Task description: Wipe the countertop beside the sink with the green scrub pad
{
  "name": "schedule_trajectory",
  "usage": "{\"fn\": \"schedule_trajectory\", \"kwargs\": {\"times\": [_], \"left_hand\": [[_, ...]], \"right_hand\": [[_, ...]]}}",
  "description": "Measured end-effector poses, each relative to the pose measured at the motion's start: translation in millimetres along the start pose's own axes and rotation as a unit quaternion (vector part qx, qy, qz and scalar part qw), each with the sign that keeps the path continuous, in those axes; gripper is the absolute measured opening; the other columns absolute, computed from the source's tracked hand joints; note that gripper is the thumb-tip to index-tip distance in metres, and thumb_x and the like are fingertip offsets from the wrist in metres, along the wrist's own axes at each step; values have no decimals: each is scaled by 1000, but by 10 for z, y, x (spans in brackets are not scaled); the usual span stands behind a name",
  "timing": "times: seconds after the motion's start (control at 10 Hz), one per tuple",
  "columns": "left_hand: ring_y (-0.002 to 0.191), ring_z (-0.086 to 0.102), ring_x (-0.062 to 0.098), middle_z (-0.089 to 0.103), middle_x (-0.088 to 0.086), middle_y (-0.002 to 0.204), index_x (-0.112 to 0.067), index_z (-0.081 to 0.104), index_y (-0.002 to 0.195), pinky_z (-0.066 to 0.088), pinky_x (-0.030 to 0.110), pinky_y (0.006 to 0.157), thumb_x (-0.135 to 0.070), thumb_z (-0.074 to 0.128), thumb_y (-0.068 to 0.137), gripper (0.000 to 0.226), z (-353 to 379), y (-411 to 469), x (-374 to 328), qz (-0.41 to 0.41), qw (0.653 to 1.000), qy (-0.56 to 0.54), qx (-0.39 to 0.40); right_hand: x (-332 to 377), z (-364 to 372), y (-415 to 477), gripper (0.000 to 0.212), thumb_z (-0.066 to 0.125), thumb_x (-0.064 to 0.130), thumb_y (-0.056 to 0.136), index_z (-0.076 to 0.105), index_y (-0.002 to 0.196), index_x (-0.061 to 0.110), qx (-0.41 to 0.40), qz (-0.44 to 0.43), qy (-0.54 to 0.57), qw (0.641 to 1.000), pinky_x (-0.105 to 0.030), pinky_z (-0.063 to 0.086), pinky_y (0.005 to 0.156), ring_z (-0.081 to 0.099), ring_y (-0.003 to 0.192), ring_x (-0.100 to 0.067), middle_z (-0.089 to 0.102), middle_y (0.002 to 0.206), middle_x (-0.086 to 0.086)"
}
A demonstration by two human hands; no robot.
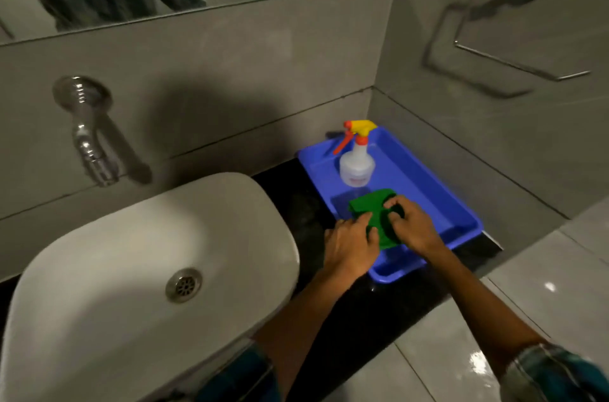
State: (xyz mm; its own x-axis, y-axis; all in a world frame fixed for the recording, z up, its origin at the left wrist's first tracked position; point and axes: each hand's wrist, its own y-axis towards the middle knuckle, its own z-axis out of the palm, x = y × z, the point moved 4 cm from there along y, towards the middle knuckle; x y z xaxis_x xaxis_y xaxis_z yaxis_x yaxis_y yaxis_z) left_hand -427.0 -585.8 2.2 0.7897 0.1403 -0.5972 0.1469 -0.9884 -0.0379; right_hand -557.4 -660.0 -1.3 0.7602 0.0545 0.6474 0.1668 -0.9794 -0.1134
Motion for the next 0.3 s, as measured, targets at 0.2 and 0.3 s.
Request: {"fn": "schedule_trajectory", "kwargs": {"times": [0.2,0.3], "left_hand": [[149,-9,33,30,20,156,-15,50,135,-22,65,110,-44,27,97,53,944,378,-372,36,964,208,163],[148,-17,33,14,19,161,-18,56,130,-26,64,107,-41,31,95,49,908,404,-235,98,949,272,123]], "right_hand": [[-1001,-91,387,35,39,26,98,54,128,20,121,50,-229,965,-45,33,106,45,126,-32,48,136,-18],[-970,-68,449,36,41,37,93,67,114,24,34,9,-325,945,-46,25,105,38,131,-26,42,143,-9]]}}
